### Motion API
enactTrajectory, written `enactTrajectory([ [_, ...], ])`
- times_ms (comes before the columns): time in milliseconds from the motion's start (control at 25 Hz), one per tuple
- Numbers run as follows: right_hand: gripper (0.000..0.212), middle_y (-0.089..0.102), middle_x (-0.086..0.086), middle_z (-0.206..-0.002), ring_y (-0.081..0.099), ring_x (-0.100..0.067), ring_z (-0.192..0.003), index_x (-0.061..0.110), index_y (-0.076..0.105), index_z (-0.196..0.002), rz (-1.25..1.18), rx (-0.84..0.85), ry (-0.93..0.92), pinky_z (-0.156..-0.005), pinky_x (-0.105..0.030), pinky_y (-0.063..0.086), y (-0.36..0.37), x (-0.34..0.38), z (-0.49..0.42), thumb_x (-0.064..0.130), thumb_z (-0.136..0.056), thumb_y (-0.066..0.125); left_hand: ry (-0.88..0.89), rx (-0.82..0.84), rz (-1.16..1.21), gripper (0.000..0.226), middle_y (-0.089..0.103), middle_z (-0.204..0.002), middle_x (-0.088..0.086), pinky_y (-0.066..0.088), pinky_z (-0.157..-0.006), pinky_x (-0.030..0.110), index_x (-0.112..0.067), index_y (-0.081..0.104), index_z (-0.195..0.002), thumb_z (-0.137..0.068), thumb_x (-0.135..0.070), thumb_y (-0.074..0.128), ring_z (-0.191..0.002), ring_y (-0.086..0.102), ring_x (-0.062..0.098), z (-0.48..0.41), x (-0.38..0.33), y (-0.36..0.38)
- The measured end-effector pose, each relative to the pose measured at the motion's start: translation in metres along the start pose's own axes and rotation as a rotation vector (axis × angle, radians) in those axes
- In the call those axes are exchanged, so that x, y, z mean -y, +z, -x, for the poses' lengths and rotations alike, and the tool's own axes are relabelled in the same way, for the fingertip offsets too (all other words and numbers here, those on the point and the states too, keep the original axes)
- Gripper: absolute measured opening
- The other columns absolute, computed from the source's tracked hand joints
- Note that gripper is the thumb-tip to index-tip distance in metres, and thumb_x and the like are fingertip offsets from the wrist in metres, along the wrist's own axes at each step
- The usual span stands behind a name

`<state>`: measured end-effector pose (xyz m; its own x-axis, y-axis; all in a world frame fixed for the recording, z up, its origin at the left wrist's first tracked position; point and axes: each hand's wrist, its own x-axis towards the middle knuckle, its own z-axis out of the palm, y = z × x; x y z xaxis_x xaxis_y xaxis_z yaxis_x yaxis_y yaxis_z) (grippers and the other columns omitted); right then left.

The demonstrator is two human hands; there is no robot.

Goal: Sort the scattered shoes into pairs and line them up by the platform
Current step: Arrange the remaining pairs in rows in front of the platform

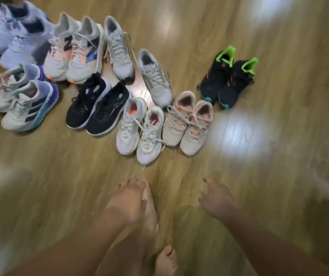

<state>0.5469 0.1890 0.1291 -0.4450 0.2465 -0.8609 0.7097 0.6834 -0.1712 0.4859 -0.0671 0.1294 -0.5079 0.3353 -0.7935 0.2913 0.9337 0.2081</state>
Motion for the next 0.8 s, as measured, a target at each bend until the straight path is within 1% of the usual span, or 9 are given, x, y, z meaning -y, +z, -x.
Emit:
enactTrajectory([
  [80, 0.064, 0.062, -0.007, -0.122, 0.059, -0.021, -0.105, 0.025, 0.040, -0.143, -0.016, -0.042, -0.029, -0.078, -0.022, 0.043, -0.034, 0.019, -0.017, 0.029, -0.082, 0.056, 0.051, 0.029, 0.028, 0.058, 0.037, -0.145, 0.001, 0.036, -0.106, 0.037, -0.023, 0.033, -0.144, -0.090, -0.040, 0.046, -0.133, 0.038, 0.024, -0.007, -0.012, -0.021],
  [160, 0.057, 0.062, -0.004, -0.115, 0.059, -0.019, -0.096, 0.025, 0.045, -0.138, -0.043, -0.113, -0.081, -0.074, -0.021, 0.043, -0.069, 0.040, -0.043, 0.027, -0.082, 0.056, 0.013, 0.037, 0.217, 0.056, 0.040, -0.142, 0.002, 0.043, -0.102, 0.036, -0.022, 0.036, -0.141, -0.090, -0.038, 0.048, -0.125, 0.047, 0.024, -0.025, -0.025, -0.047],
  [280, 0.053, 0.061, 0.002, -0.096, 0.058, -0.018, -0.086, 0.027, 0.047, -0.134, -0.007, -0.134, -0.122, -0.067, -0.024, 0.042, -0.120, 0.062, -0.083, 0.026, -0.082, 0.056, -0.049, -0.012, 0.329, 0.051, 0.047, -0.133, 0.004, 0.047, -0.093, 0.034, -0.018, 0.042, -0.137, -0.091, -0.038, 0.051, -0.116, 0.054, 0.025, -0.058, -0.056, -0.087],
  [360, 0.054, 0.064, 0.001, -0.101, 0.059, -0.020, -0.091, 0.031, 0.047, -0.132, -0.031, -0.108, -0.147, -0.074, -0.029, 0.045, -0.148, 0.072, -0.114, 0.025, -0.080, 0.058, -0.095, -0.091, 0.426, 0.041, 0.054, -0.124, 0.005, 0.046, -0.088, 0.029, -0.017, 0.053, -0.126, -0.090, -0.038, 0.053, -0.111, 0.056, 0.024, -0.089, -0.083, -0.111],
  [440, 0.050, 0.064, -0.001, -0.106, 0.059, -0.023, -0.093, 0.031, 0.047, -0.129, -0.010, -0.050, -0.212, -0.078, -0.033, 0.049, -0.176, 0.080, -0.150, 0.025, -0.080, 0.057, -0.203, -0.190, 0.595, 0.029, 0.062, -0.111, 0.005, 0.046, -0.080, 0.028, -0.015, 0.061, -0.109, -0.088, -0.035, 0.057, -0.102, 0.060, 0.024, -0.125, -0.112, -0.132],
  [520, 0.051, 0.060, -0.007, -0.116, 0.057, -0.029, -0.104, 0.027, 0.044, -0.132, 0.051, -0.022, -0.252, -0.083, -0.036, 0.048, -0.207, 0.075, -0.185, 0.026, -0.082, 0.055, -0.357, -0.223, 0.845, 0.029, 0.067, -0.106, 0.008, 0.050, -0.084, 0.034, -0.018, 0.059, -0.110, -0.087, -0.035, 0.060, -0.098, 0.063, 0.027, -0.163, -0.141, -0.142],
  [640, 0.067, 0.047, -0.017, -0.125, 0.050, -0.039, -0.113, 0.024, 0.036, -0.142, 0.091, -0.152, -0.258, -0.091, -0.044, 0.047, -0.274, 0.051, -0.242, 0.022, -0.079, 0.058, -0.564, -0.145, 1.322, 0.060, 0.061, -0.126, 0.012, 0.049, -0.097, 0.052, -0.024, 0.040, -0.135, -0.082, -0.034, 0.067, -0.110, 0.061, 0.035, -0.227, -0.193, -0.149],
  [720, 0.073, 0.046, -0.018, -0.127, 0.048, -0.039, -0.117, 0.025, 0.032, -0.144, 0.163, -0.264, -0.243, -0.093, -0.046, 0.048, -0.324, 0.034, -0.281, 0.019, -0.077, 0.058, -0.648, -0.163, 1.500, 0.085, 0.048, -0.141, 0.004, 0.043, -0.105, 0.049, -0.024, 0.021, -0.151, -0.082, -0.031, 0.070, -0.122, 0.053, 0.029, -0.270, -0.218, -0.150],
  [800, 0.073, 0.051, -0.016, -0.125, 0.051, -0.037, -0.115, 0.030, 0.031, -0.145, 0.248, -0.297, -0.239, -0.088, -0.043, 0.050, -0.363, 0.024, -0.315, 0.020, -0.077, 0.057, -0.738, -0.205, 1.583, 0.098, 0.033, -0.152, 0.000, 0.037, -0.111, 0.048, -0.025, 0.010, -0.154, -0.076, -0.033, 0.069, -0.133, 0.044, 0.029, -0.314, -0.228, -0.149],
])
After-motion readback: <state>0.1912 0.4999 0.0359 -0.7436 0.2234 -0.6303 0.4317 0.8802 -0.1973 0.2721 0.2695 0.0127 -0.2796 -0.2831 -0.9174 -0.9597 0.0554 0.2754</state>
